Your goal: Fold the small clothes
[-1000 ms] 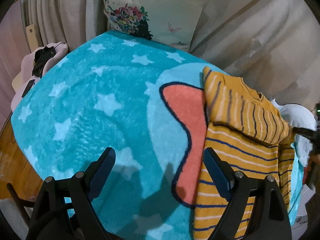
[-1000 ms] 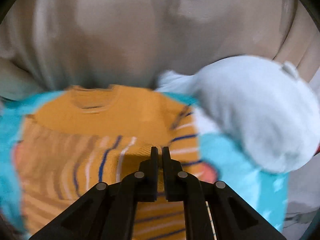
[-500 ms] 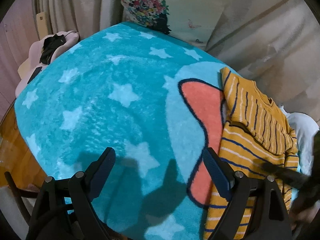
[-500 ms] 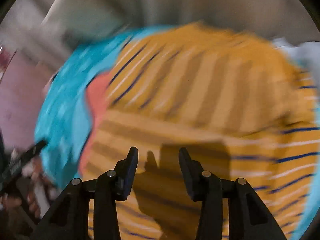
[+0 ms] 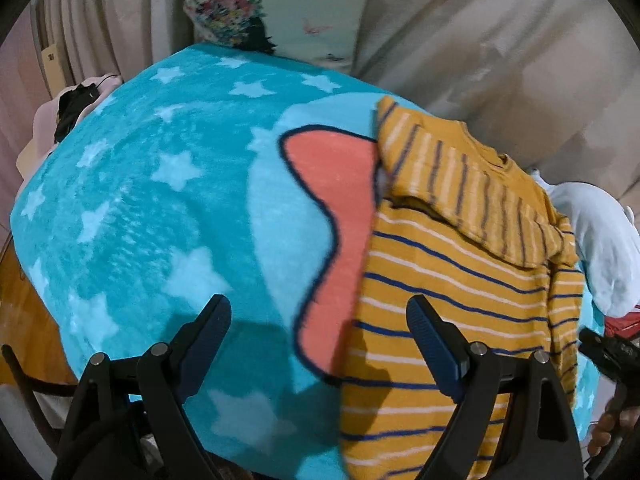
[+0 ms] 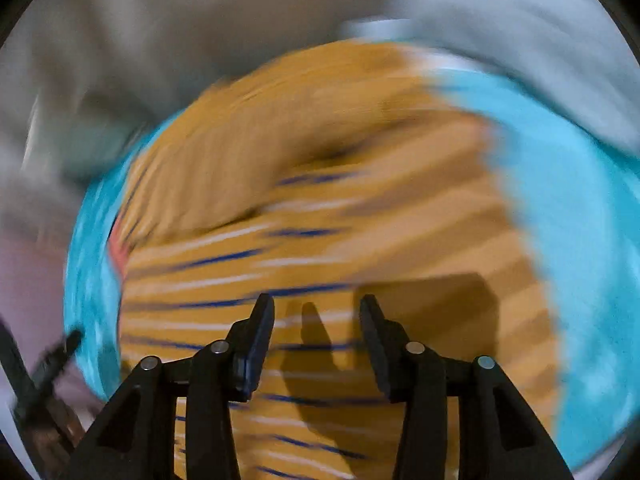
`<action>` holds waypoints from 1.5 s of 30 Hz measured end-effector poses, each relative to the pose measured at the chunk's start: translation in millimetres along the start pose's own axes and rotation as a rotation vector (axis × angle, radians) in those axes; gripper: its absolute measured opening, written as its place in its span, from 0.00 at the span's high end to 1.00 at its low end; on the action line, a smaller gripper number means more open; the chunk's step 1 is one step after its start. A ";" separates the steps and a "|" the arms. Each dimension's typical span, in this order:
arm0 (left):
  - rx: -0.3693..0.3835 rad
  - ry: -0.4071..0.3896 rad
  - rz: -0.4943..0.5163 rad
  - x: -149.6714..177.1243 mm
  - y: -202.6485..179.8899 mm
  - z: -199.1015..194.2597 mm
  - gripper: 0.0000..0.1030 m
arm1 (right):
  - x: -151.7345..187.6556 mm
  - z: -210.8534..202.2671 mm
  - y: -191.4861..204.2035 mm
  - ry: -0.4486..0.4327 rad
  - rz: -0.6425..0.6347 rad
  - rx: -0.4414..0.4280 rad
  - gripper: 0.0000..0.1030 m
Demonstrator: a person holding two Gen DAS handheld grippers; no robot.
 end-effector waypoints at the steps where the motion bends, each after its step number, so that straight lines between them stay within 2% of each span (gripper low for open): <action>1: 0.000 -0.001 0.009 3.3 -9.6 -1.7 0.14 | 0.3 -14.4 -34.0 -0.028 0.068 0.026 0.48; 4: 0.006 0.004 0.035 11.4 -34.4 -3.1 0.14 | 17.1 -41.6 -117.5 -0.060 0.187 0.118 0.46; 7: 0.031 0.019 0.068 22.4 -65.3 -4.5 0.14 | 47.3 -44.6 -158.2 -0.018 0.249 0.103 0.46; 11: 0.038 0.017 0.130 36.1 -102.6 -12.0 0.14 | 71.3 -37.5 -156.1 -0.008 0.204 0.034 0.43; 13: 0.041 0.011 0.167 43.1 -120.5 -18.4 0.14 | 74.4 -34.4 -150.1 -0.025 0.144 0.044 0.38; 16: 0.035 0.000 0.195 50.9 -135.8 -25.5 0.14 | 81.3 -32.4 -138.3 -0.054 0.061 0.062 0.36; 17: 0.034 -0.004 0.201 53.2 -140.3 -28.1 0.14 | 85.0 -29.2 -127.9 -0.061 0.035 0.062 0.47; 18: 0.032 -0.008 0.203 54.8 -143.9 -30.5 0.14 | 88.0 -26.3 -120.7 -0.061 0.021 0.045 0.78; 19: 0.031 -0.015 0.203 55.6 -146.8 -33.7 0.14 | 90.3 -23.7 -116.4 -0.038 0.010 -0.002 0.91; 20: 0.031 -0.020 0.202 55.6 -148.6 -36.1 0.14 | 90.6 -22.9 -115.9 -0.020 0.016 -0.036 0.90; 23: 0.032 -0.058 0.192 53.8 -152.2 -47.4 0.14 | 67.5 -52.3 -140.2 -0.100 0.056 -0.043 0.91; 25: 0.032 -0.073 0.180 53.2 -151.8 -50.7 0.14 | 42.0 -85.2 -172.4 -0.182 0.116 -0.023 0.91; 29: 0.043 -0.081 0.149 51.9 -148.5 -51.4 0.14 | -18.3 -165.2 -251.4 -0.362 0.239 0.068 0.91; 31: 0.048 -0.086 0.133 50.5 -145.5 -51.3 0.14 | -46.3 -203.9 -277.2 -0.436 0.261 0.119 0.91; 33: 0.053 -0.089 0.121 49.3 -142.8 -51.2 0.14 | -67.0 -221.4 -282.5 -0.459 0.252 0.138 0.91; 36: 0.055 -0.094 0.104 45.3 -136.1 -50.6 0.14 | -92.5 -227.0 -260.7 -0.460 0.206 0.145 0.91; 39: 0.047 -0.100 0.089 40.0 -125.3 -50.0 0.14 | -106.9 -217.3 -210.0 -0.424 0.143 0.048 0.91; 45: 0.029 -0.099 0.029 25.8 -86.1 -42.3 0.14 | -124.4 -165.4 -52.6 -0.295 -0.066 -0.170 0.91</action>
Point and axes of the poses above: each gripper's, at about its wrist camera, not at the fingertips, and z roughly the way its jaws point, y to its left, x to its underside, the point moved 8 cm from there along z, roughly the way its jaws point, and after that the axes turned 1 degree about z, right-handed, at the moved point
